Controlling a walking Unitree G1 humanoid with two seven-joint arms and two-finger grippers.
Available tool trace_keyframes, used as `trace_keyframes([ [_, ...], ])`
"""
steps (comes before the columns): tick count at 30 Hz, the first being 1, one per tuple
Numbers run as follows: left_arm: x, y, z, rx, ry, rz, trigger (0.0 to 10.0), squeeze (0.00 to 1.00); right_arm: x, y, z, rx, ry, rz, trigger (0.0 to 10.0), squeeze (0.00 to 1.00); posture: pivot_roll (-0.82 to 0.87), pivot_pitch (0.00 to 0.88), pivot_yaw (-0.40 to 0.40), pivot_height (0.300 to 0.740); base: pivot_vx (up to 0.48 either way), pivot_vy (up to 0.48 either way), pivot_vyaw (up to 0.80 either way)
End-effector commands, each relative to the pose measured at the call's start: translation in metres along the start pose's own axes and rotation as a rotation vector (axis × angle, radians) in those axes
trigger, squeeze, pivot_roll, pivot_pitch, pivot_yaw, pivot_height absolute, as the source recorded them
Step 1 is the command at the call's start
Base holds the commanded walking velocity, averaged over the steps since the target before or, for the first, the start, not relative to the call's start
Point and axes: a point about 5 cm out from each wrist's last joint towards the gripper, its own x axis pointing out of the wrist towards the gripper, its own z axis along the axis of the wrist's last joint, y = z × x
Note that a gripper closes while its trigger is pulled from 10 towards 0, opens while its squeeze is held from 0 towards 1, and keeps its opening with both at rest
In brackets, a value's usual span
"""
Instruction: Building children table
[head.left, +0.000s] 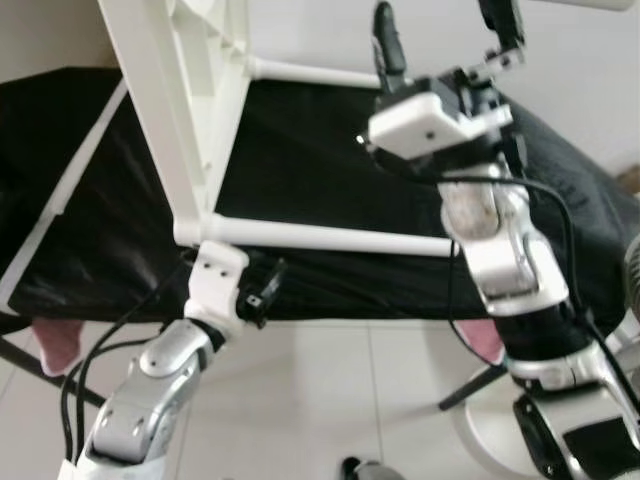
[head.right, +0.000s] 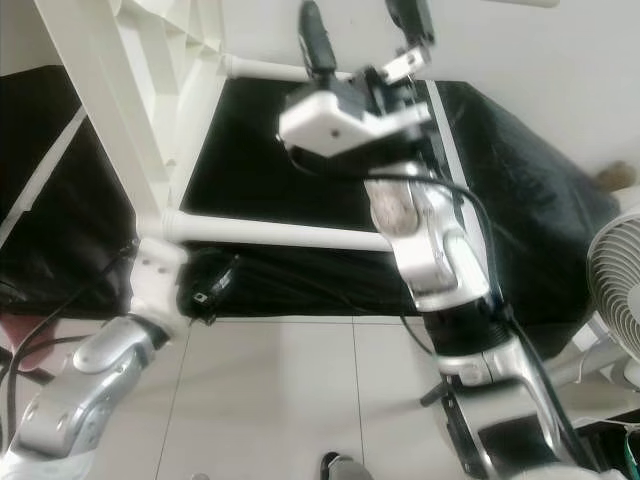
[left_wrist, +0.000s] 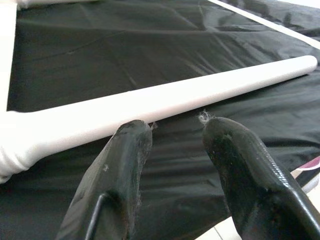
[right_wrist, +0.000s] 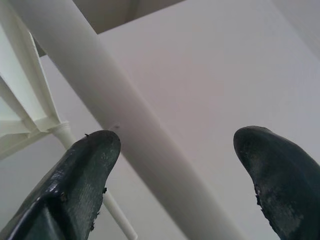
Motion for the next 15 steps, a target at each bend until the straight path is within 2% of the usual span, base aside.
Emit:
trace_keyframes([
  [1,0.001,-0.006,-0.004,-0.006,0.015,-0.093,10.0,0.0,0.004,0.003,0.003,0.02,-0.011,0.022,10.0,0.0,-0.03,0.161,-0.015,0.74,0.0,0.0,0.0],
  [3,0.001,-0.006,-0.004,-0.009,0.012,-0.093,10.0,0.0,0.007,0.003,0.004,0.02,-0.015,0.024,10.0,0.0,-0.03,0.16,-0.016,0.74,0.0,0.0,0.0],
  [6,0.002,-0.006,-0.003,-0.012,0.008,-0.092,10.0,0.0,0.022,0.008,0.007,0.01,-0.022,0.059,10.0,0.0,-0.03,0.166,-0.015,0.74,0.0,0.0,0.0],
  [15,0.002,-0.006,-0.003,-0.021,0.002,-0.09,10.0,0.0,0.037,0.016,0.013,-0.023,-0.047,0.125,10.0,0.0,-0.03,0.163,-0.016,0.74,0.0,0.0,0.0],
])
